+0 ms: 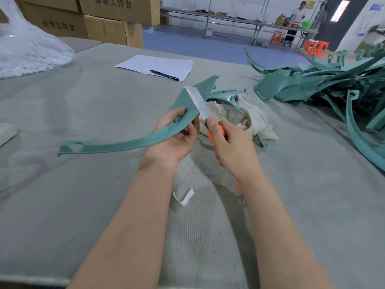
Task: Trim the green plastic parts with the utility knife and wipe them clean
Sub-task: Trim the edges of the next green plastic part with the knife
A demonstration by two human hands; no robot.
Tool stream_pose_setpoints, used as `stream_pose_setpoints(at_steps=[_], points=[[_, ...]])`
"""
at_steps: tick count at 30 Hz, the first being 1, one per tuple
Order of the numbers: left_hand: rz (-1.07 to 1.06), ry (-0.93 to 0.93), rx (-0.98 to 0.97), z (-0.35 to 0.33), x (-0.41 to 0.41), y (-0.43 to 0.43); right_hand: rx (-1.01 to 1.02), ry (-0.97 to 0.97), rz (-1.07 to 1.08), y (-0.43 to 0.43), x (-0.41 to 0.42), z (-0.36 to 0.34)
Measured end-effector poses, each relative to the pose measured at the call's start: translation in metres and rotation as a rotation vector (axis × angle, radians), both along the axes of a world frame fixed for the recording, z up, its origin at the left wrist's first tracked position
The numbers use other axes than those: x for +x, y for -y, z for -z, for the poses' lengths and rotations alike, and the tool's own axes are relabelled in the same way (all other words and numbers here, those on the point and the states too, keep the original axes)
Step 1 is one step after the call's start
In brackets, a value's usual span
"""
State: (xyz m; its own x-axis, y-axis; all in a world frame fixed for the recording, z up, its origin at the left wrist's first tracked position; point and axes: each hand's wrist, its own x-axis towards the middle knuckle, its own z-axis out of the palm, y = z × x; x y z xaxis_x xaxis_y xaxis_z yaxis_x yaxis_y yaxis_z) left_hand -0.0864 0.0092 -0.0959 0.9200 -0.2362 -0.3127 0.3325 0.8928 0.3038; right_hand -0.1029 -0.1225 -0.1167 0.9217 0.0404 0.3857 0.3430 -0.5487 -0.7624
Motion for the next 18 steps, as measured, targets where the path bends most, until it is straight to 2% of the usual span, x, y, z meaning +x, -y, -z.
stream_pose_setpoints(at_steps=[7,12,15,18], points=[[-0.041,-0.004,-0.038,0.0,0.001,0.001,-0.002,-0.031,-0.049,-0.002,-0.001,-0.001],[0.008,0.021,-0.235,0.008,0.004,-0.007,-0.113,-0.074,-0.227,-0.018,-0.01,0.005],[0.02,0.063,-0.138,0.007,0.004,-0.009,-0.121,-0.109,-0.306,-0.019,-0.01,0.006],[-0.083,0.047,-0.055,0.005,0.006,-0.005,-0.019,-0.087,-0.236,-0.012,-0.008,0.003]])
